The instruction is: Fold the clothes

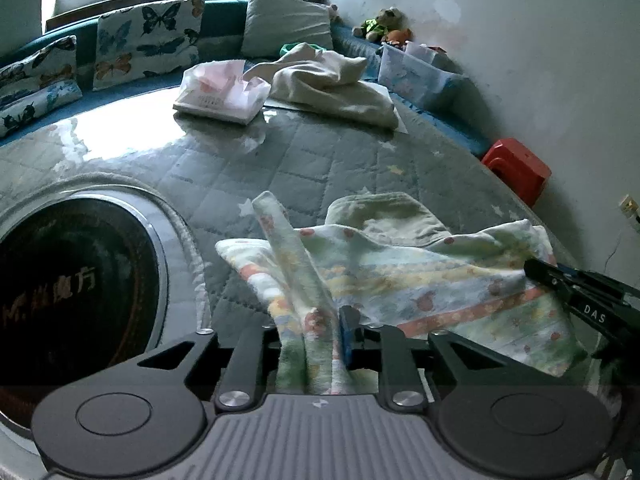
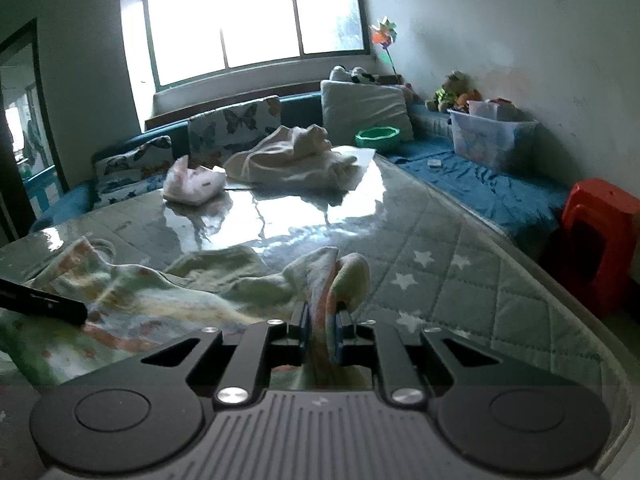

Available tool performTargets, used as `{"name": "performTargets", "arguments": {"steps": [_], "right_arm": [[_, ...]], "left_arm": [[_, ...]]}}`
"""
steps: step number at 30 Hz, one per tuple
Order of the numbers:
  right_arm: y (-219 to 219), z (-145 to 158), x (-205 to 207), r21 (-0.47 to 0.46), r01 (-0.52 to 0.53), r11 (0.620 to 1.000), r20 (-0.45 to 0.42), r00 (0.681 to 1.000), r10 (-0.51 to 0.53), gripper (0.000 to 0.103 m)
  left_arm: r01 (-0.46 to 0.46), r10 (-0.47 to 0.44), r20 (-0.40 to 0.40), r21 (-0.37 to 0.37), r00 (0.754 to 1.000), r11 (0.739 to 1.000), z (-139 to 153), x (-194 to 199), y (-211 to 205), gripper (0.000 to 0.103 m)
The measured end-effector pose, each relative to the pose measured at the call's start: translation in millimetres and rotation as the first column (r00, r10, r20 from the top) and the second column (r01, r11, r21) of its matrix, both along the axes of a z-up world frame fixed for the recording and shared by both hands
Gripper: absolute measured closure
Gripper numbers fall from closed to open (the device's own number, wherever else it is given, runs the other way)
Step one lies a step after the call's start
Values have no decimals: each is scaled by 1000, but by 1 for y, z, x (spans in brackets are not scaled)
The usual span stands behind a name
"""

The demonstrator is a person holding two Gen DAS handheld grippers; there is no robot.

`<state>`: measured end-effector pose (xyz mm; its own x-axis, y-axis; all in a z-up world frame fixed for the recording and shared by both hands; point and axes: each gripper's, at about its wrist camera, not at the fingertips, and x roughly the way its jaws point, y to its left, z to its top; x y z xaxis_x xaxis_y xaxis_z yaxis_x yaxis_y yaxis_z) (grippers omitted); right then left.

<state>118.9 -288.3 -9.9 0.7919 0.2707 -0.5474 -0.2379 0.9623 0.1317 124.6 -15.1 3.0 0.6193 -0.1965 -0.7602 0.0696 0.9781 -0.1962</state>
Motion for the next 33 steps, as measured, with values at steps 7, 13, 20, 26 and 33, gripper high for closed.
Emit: {"name": "performTargets", "arguments": {"steps": [7,13,20,26,33], "right_arm": [[-7,-3,3,-21,37,999,-17,999,-37,79],[-3,-2,2,-48,26,998,-4,1000,-26,51],[12,2,0,-55,-14,998,16,1000,15,10],[30,-3,-6,-74,-76,994,6,997,77,0],[47,-6,-18,-97,-133,986,-6,991,133,0]], "left_arm": [[-23,23,-19,15,1000,1000,-7,0,4,59],[-57,58,-30,28,998,998,-11,-1,13,56],[-101,103,-37,52,994,994,-15,-1,25,54],[-112,115,-46,60,992,992,-20,-5,30,52],[-104,107,-32,72,994,992,-18,-12,28,47]]}}
